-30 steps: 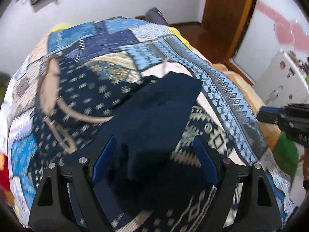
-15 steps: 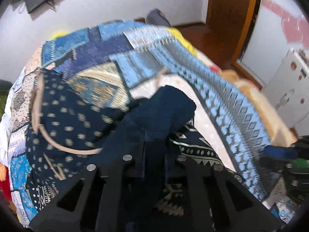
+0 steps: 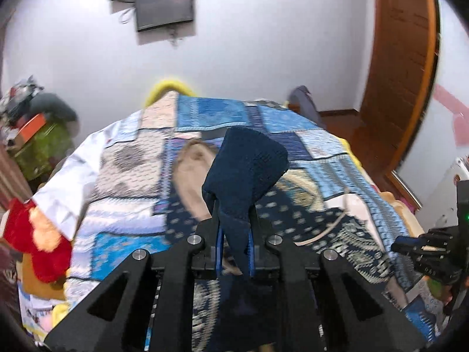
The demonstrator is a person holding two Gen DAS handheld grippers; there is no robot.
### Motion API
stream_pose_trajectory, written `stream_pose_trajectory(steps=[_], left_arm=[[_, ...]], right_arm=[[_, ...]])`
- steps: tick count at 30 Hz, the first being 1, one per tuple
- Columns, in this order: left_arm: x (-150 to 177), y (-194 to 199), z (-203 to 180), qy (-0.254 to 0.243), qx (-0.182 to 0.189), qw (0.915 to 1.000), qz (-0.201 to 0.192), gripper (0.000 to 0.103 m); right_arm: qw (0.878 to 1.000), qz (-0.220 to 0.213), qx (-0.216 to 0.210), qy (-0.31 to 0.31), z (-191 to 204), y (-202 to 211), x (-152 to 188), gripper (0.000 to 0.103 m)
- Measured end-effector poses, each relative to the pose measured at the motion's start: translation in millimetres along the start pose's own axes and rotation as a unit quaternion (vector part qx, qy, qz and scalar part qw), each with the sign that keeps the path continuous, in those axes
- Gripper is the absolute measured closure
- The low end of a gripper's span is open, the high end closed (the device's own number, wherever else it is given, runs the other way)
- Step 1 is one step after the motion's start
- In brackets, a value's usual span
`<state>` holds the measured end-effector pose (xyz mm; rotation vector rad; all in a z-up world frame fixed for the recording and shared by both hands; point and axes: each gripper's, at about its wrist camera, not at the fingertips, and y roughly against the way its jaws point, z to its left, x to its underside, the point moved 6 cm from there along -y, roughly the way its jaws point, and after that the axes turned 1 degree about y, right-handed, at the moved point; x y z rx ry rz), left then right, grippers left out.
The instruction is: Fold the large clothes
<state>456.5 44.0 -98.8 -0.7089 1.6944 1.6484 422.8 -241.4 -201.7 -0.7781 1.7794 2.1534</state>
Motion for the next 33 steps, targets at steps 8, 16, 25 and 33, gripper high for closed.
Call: stream_pose_trajectory(steps=[8,16,25,33], left_arm=[[79,-28,73,0.038,-0.030,0.9971,0.058,0.090],[186,-71,116,0.108,-0.028,0.9810,0.158,0.090],[245,-84,126,0.162,-0.016,0.9673,0.194,0.080],[254,-77,124,0.157,-0.008,0.9660,0.205,0.076]], right_arm=[[0.995,0.036,0.041,0.080,52,-44,-7,0.094],[0.977,0.065,0.115,0.168,68,-87,18,0.094],[0.971,0.061,0.145,0.182,66,-82,21,0.094],[0.968,0.052,0.165,0.181,53,-72,26,0.094]])
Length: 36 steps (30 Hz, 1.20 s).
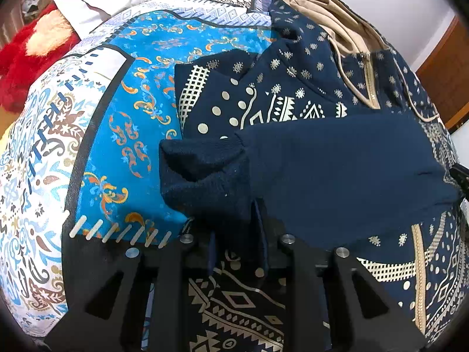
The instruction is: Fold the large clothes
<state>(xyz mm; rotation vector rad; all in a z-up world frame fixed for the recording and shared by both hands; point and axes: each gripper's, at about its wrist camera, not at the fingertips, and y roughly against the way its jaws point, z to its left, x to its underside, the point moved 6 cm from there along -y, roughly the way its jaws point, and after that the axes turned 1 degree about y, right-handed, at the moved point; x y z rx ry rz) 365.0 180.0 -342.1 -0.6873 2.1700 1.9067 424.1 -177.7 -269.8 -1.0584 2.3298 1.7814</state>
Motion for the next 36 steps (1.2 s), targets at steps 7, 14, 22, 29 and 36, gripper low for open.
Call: stream_pose_trajectory(steps=[7,14,22,29,36], left_arm=[[2,-2,-5,-0.006,-0.021,0.9996,0.017,0.071],[11,27,-14,-0.078,-0.108,0.9910,0.010,0.031],[-13,75,-14,-0.085,-0.130,0.9874,-0.031,0.025],[-79,94,-52,-0.093,-0.089,0.9883,-0.082,0.013],[-148,80,-81,-0.090,-0.056,0.9873,-0.119,0.006]], right_arm=[[1.000,0.002,0.017,-0.001,-7,4,11,0.091],[0.999,-0.025,0.022,-0.033,-43,23,30,0.013],[0.994,-0.054,-0.049,-0.077,-59,49,17,0.013],[0.984,-0.090,-0.118,-0.095,-47,63,-49,0.013],[0.981,-0.110,-0.137,-0.081,-26,58,-119,0.012]])
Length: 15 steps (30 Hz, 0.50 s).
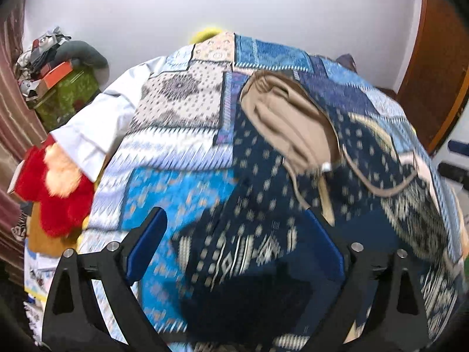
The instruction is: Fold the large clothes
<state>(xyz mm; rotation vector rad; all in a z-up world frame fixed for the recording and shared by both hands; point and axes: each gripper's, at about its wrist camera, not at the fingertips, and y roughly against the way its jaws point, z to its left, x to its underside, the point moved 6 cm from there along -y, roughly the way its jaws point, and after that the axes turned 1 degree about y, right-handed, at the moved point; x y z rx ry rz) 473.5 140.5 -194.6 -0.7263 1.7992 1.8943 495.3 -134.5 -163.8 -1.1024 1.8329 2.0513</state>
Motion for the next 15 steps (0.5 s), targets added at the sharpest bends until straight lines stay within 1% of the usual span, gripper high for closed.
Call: stream_pose_trajectory(steps=[3,6,8,12,15], left_arm=[[-13,-26,2,0.011,-0.017,0.9998,0.008,0.005],[-23,-61,6,0.037,-0.005,0.9990,0.025,0.005],[-28,-81,9,0.051,-0.004,0.9981,0.033,0.005],[-38,-117,7,0.057,-0.001,0.9972,0.048,0.005],[-47,-135,4,0.059,0.000,0.9970,0.051,0.005]], right_arm=[[1.000,0.007,0.005,0.009,9,-24,-20,0.012],[1.000,0.015,0.012,0.016,17,-53,-39,0.012],[1.000,0.022,0.013,0.018,21,-73,-51,0.012],[0.999,0.032,0.010,0.013,25,-110,-69,0.012],[0.999,0.043,-0.001,-0.006,26,-138,-80,0.012]])
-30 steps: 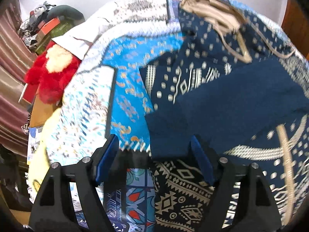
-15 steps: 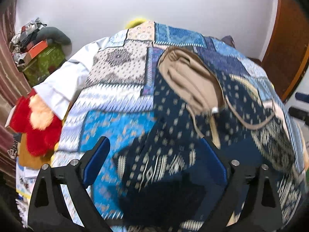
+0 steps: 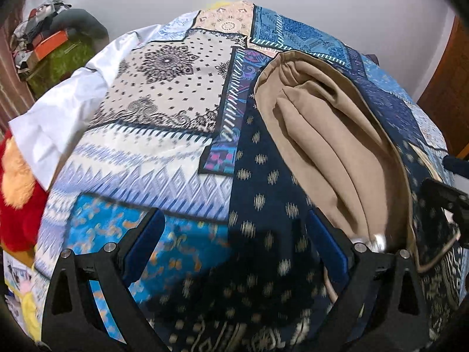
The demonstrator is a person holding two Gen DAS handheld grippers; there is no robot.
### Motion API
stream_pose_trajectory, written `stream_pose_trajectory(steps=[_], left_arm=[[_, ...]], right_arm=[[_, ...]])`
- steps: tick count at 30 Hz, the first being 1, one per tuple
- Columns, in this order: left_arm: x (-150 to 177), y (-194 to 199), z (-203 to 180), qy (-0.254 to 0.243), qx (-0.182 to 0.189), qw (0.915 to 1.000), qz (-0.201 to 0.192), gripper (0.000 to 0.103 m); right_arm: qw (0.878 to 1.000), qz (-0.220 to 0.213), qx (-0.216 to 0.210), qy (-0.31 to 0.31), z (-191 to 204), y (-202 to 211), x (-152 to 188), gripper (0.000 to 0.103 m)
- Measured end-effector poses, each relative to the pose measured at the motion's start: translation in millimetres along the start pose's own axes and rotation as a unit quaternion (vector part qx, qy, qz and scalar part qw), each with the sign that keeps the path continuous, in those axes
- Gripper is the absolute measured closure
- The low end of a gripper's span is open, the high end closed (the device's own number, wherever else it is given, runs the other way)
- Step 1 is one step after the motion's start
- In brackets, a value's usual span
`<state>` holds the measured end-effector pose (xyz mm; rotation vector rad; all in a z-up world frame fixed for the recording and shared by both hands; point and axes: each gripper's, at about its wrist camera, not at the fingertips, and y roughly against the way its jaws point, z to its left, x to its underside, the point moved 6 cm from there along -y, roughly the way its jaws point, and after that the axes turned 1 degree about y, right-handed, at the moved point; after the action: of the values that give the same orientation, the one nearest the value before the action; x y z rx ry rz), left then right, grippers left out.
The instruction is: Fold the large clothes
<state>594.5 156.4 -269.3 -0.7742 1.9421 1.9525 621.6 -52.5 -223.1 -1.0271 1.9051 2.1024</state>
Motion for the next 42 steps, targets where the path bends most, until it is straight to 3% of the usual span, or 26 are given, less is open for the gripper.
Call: stream_pose_trajectory(steps=[5,8,10,11,12,13,14,15,16,17,20,25,31,37,42], left_arm=[[-12,-31,-1,0.033,0.027,0.9989,0.019,0.006],[-13,-46,-3,0.053,0.047,0.9970,0.030,0.016],[-14,-50,-5,0.062,0.049,0.9967,0.020,0.019],[-13,-50,-8,0.057,0.049,0.9970,0.016,0.020],[-13,-49,-11,0.046,0.045,0.9978,0.012,0.028],[-12,-47,-15,0.034,0.044,0.9984,0.007,0.044],[-12,-44,-20,0.022,0.048,0.9986,0.004,0.054],[-12,-40,-27,0.009,0.057,0.9983,0.007,0.074],[-12,-37,-31,0.000,0.056,0.9984,0.009,0.086],[-12,-32,-35,-0.012,0.051,0.9986,0.010,0.088],[-10,-2,-47,-0.053,0.049,0.9973,-0.010,0.090],[4,70,-54,-0.079,0.078,0.9927,-0.048,0.090],[59,132,-54,-0.113,0.099,0.9873,-0.052,0.090],[126,130,-52,-0.117,0.106,0.9875,0.002,0.090],[173,97,-44,-0.101,0.090,0.9893,0.055,0.090]], right_arm=[[0.998,0.027,-0.027,-0.039,5,-43,-17,0.012],[0.997,0.022,-0.031,-0.065,3,-56,-21,0.018],[0.998,0.008,-0.029,-0.056,6,-57,-23,0.048],[0.999,0.009,-0.032,-0.041,11,-58,-22,0.052],[0.999,0.006,-0.027,-0.032,13,-58,-23,0.060],[1.000,0.000,-0.025,-0.018,17,-57,-22,0.073],[1.000,-0.004,-0.028,-0.010,20,-55,-20,0.078],[1.000,-0.008,-0.029,-0.005,22,-52,-18,0.083],[1.000,-0.011,-0.028,-0.001,23,-49,-17,0.087],[0.999,-0.017,-0.028,0.006,25,-43,-14,0.087],[0.999,-0.026,-0.032,0.007,26,-25,-7,0.091],[0.997,-0.055,-0.057,0.013,34,28,11,0.092],[0.994,-0.072,-0.073,0.036,48,93,60,0.092],[0.995,-0.058,-0.060,0.063,60,124,124,0.092],[0.998,-0.010,-0.011,0.058,50,102,167,0.091]])
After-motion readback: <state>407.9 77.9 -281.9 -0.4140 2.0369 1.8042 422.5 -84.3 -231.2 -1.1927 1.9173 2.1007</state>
